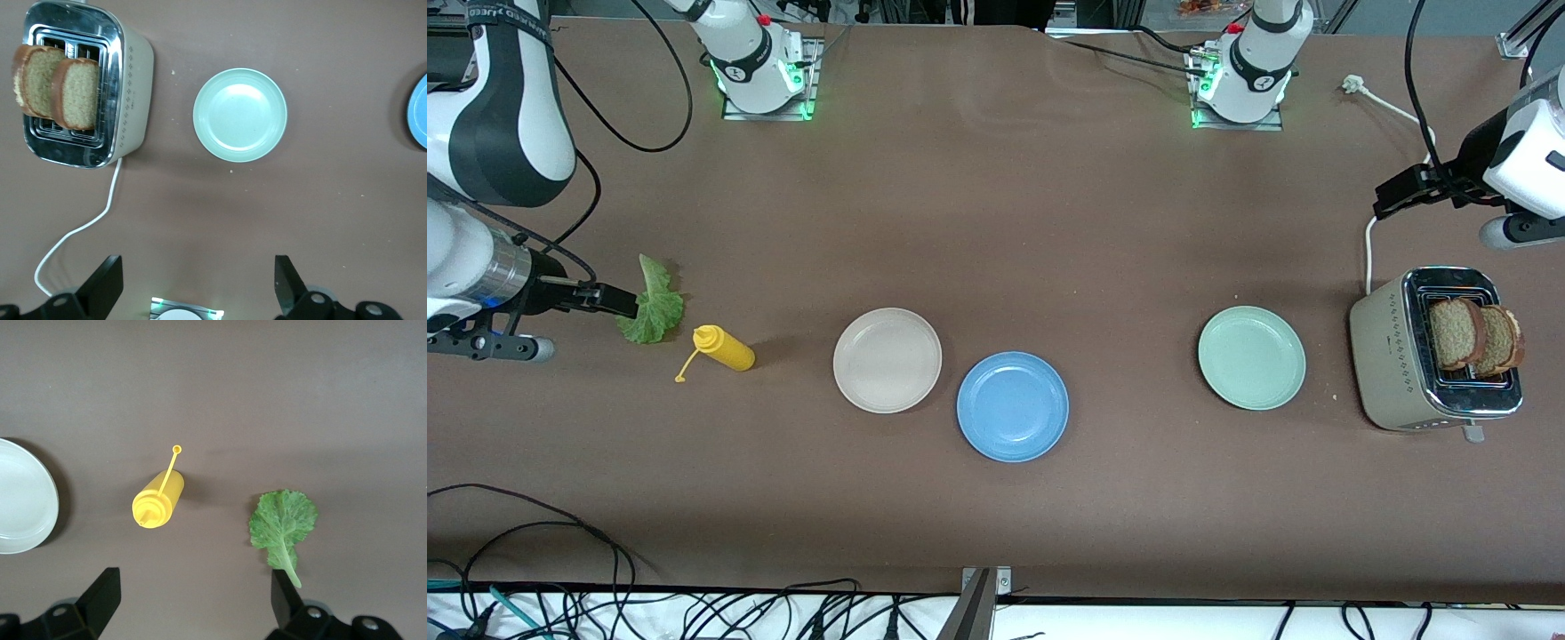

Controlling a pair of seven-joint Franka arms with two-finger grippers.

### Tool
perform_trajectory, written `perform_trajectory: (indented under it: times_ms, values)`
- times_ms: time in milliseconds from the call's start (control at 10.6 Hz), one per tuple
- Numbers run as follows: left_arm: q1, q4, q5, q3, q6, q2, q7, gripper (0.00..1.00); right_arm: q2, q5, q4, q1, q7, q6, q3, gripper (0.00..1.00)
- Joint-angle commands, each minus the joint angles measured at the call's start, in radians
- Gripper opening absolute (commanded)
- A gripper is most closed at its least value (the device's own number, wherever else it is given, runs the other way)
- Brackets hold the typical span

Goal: Make sandwich in blue plate with both arms
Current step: 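Lower the left gripper onto a bread slice in the toaster and grasp it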

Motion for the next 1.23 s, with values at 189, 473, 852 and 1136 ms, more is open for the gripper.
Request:
perform_trajectory:
  times_ms: [189, 473, 852, 1136]
  values:
    - [-0.010, 0.021, 0.131, -0.012, -0.017, 0.018, 0.026, 1.00, -0.009, -0.011, -0.012, -0.001, -0.007, 0.009, 0.002, 1.00]
    - [0.085, 0.018, 0.126, -0.009, -0.010, 0.058, 0.195, 1.00, -0.007, -0.011, -0.012, -0.002, -0.010, 0.011, 0.001, 1.00]
    - [0.170, 0.018, 0.099, -0.009, 0.085, 0.179, 0.270, 1.00, -0.007, -0.011, -0.012, -0.002, -0.011, 0.011, 0.001, 1.00]
    - [0.222, 0.016, 0.098, -0.010, 0.183, 0.265, 0.339, 1.00, -0.007, -0.011, -0.012, -0.002, -0.013, 0.011, 0.001, 1.00]
